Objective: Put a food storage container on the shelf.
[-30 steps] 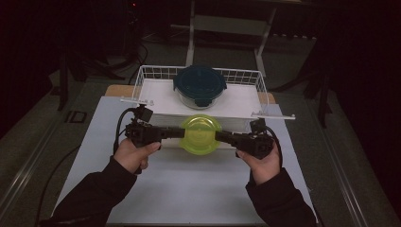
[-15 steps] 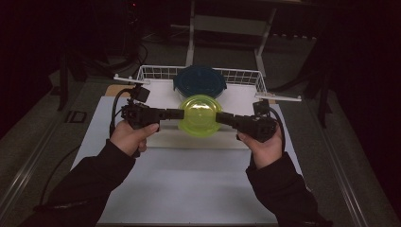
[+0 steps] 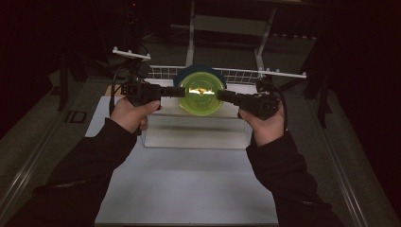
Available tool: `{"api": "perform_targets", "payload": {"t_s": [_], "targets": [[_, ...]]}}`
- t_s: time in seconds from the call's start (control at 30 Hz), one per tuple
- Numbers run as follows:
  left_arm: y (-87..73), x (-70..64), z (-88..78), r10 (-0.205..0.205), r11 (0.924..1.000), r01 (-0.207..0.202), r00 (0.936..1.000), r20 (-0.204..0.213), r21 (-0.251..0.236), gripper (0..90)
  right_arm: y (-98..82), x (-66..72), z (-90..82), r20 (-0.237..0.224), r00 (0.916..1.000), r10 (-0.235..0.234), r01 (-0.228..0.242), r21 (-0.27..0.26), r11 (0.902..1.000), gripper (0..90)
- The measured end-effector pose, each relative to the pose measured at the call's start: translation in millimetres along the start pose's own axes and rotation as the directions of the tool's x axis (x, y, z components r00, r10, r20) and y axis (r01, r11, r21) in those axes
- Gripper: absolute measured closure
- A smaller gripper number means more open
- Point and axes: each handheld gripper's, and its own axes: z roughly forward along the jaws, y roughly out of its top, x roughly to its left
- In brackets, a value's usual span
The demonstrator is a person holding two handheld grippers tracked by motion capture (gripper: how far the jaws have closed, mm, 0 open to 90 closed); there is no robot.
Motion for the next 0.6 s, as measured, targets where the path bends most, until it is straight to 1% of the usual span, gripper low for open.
{"api": "perform_targets", "payload": {"t_s": [0.07,0.13,0.2,0.33,0.5,0.6], "targets": [[5.9,0.4,0.9,0.008,1.0000,-0.008,1.0000,-0.005,-0.001,81.3,4.4,-0.6,0.9,0.004,1.0000,0.000,0.000,-0.004,1.0000,81.1],[10.4,0.6,2.2,0.005,1.0000,-0.005,0.9999,-0.010,-0.004,81.2,9.3,-1.6,1.9,0.008,1.0000,-0.001,0.001,-0.009,1.0000,81.1],[15.1,1.2,2.4,0.015,0.9999,-0.015,0.9998,-0.016,-0.002,81.2,14.3,-2.8,2.9,0.013,0.9999,0.000,0.000,-0.013,0.9999,81.1],[22.5,3.8,6.5,0.007,1.0000,-0.007,0.9998,-0.019,-0.006,81.2,21.6,-6.0,5.2,0.022,0.9998,-0.004,0.005,-0.019,0.9998,81.0],[32.0,8.1,12.6,0.002,1.0000,-0.002,0.9996,-0.028,-0.009,81.2,27.7,-14.4,10.6,0.031,0.9993,0.021,-0.020,-0.026,0.9995,80.9],[36.8,10.8,14.3,-0.001,0.9999,0.000,0.9994,-0.035,-0.012,81.2,33.1,-17.1,13.1,0.038,0.9990,0.026,-0.025,-0.025,0.9994,80.9]]}}
